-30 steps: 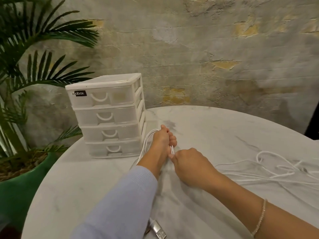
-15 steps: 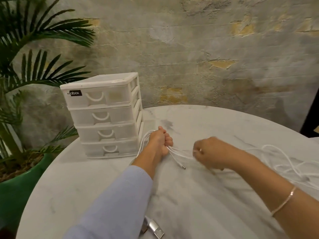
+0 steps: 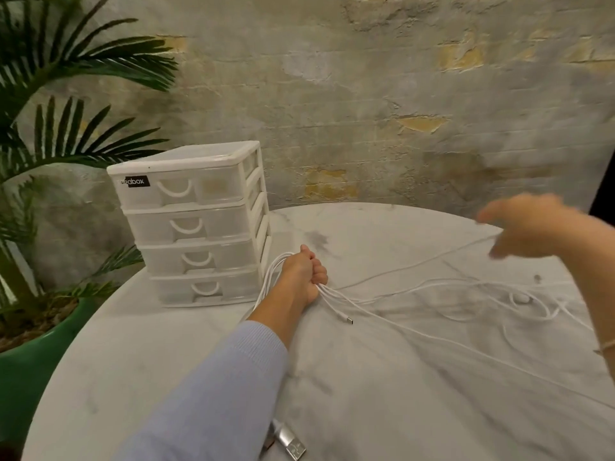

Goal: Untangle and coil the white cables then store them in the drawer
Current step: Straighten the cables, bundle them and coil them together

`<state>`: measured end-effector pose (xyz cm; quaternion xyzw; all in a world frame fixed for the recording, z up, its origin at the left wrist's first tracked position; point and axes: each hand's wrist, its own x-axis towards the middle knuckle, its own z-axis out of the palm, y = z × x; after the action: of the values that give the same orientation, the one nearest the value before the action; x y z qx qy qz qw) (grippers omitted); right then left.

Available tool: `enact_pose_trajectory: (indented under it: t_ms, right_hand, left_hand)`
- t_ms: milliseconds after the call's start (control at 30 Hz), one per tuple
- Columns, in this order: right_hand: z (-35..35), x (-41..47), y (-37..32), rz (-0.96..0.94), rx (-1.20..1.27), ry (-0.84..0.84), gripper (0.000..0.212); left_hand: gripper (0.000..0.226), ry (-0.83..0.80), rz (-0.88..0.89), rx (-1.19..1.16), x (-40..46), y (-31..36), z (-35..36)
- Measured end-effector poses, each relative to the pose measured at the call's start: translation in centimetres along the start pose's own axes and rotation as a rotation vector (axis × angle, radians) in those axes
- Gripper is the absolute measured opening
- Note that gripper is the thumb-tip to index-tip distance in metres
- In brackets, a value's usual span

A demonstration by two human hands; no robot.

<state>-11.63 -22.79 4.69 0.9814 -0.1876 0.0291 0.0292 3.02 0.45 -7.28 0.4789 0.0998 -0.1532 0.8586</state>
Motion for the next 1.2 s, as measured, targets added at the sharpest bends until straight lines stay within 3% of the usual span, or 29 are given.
enact_pose_trajectory:
  t_ms: [67, 100, 200, 300, 400, 633, 733, 833, 1200]
  right_hand:
    - [0.5, -1.3, -3.1, -0.169, 0.025, -0.157, 0.067]
    - [1.0, -1.9, -4.6, -0.284, 0.061, -0.167, 0.066]
    - [3.5, -3.2, -8.9, -0.557, 0.205, -0.089, 0.042]
    - [6.3, -3.6, -11.6, -0.633, 0.192, -0.035, 0.030]
    - [8.1, -3.2, -12.0, -0.595, 0.263, -0.016, 0.023]
    - [8.9, -3.3, -12.5, -0.447, 0.406, -0.110, 0.038]
    - [8.9, -4.4, -13.2, -0.404, 0.437, -0.178, 0.016]
    - [9.0, -6.1, -14.1, -0.397, 0.463, -0.217, 0.028]
    - [9.0, -5.9, -14.9, -0.402, 0.396, -0.251, 0.035]
  left_hand:
    - [0.044, -0.004, 0.004, -0.007, -0.1, -0.1, 0.0]
    - [0.044, -0.005, 0.007, -0.012, -0.1, 0.0, 0.0]
    - [0.044, -0.015, 0.014, -0.031, -0.1, -0.1, 0.0]
    - [0.044, -0.025, -0.003, -0.054, -0.1, -0.1, -0.1]
    - [0.045, -0.036, -0.019, -0.074, -0.1, 0.0, -0.1]
    - [0.045, -0.013, 0.010, -0.113, 0.0, 0.0, 0.1]
    - [0.044, 0.019, 0.042, -0.094, 0.0, -0.2, 0.4]
    - [0.044, 0.046, 0.064, -0.070, 0.1, -0.2, 0.6]
    - [0.033, 0.144, 0.050, 0.025, 0.9, 0.8, 1.3]
